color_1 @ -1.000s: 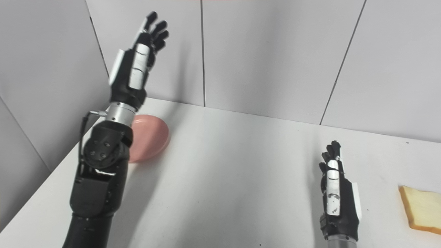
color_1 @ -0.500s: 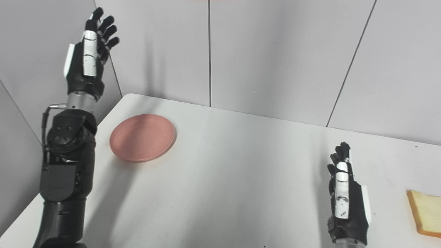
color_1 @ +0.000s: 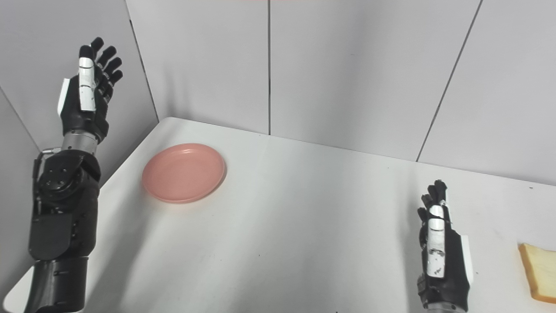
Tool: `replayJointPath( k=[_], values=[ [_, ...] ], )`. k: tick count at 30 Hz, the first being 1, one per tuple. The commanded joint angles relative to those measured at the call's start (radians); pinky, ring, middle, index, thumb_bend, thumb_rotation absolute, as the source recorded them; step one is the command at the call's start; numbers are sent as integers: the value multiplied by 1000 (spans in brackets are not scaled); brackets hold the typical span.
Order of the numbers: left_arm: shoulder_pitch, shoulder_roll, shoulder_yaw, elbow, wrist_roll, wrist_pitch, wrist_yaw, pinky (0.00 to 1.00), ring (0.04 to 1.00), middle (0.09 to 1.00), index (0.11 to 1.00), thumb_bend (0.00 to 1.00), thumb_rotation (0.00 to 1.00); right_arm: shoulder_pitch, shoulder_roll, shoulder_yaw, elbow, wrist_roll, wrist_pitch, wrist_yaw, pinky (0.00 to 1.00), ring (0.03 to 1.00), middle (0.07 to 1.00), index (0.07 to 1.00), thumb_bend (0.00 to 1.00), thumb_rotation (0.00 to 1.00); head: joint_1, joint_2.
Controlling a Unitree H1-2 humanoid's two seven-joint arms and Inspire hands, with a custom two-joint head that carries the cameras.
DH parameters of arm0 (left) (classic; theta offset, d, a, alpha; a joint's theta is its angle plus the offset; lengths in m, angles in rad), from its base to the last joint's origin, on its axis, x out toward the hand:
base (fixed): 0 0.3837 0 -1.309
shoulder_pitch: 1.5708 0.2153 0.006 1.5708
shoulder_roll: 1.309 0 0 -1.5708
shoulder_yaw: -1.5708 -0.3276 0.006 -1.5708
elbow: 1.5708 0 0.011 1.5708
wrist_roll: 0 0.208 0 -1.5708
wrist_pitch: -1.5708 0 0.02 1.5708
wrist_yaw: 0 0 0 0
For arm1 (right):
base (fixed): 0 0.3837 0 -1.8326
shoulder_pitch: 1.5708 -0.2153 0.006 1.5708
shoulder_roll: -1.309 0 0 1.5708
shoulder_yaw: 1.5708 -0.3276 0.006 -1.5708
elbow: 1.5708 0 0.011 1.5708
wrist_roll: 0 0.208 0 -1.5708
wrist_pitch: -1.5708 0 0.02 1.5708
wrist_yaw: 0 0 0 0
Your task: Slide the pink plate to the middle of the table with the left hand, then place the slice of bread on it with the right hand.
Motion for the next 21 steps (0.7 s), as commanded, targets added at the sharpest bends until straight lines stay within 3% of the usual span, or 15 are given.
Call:
replayJointPath(
  k=[1,8,16,21],
  values=[
    [-12,31,9,3,-22,-40,-3,942,930,935,935,706,977,-31,3,0,-36,3,2,1,1000,1000,1000,1000,315,1000,1,-1],
    [1,36,7,78,-40,-42,-5,950,929,932,935,688,974,-33,1,3,-37,-6,-2,2,1000,1000,1000,1000,327,1000,-1,-3],
    [3,26,0,177,-39,-59,5,940,927,928,931,703,955,-32,8,5,-64,-6,38,-1,1000,1000,1000,1000,271,1000,-1,2],
    [-10,27,2,253,-54,-74,-1,943,932,934,933,713,935,-32,9,2,-56,3,23,2,1000,1000,1000,1000,269,1000,-1,2]
  ],
)
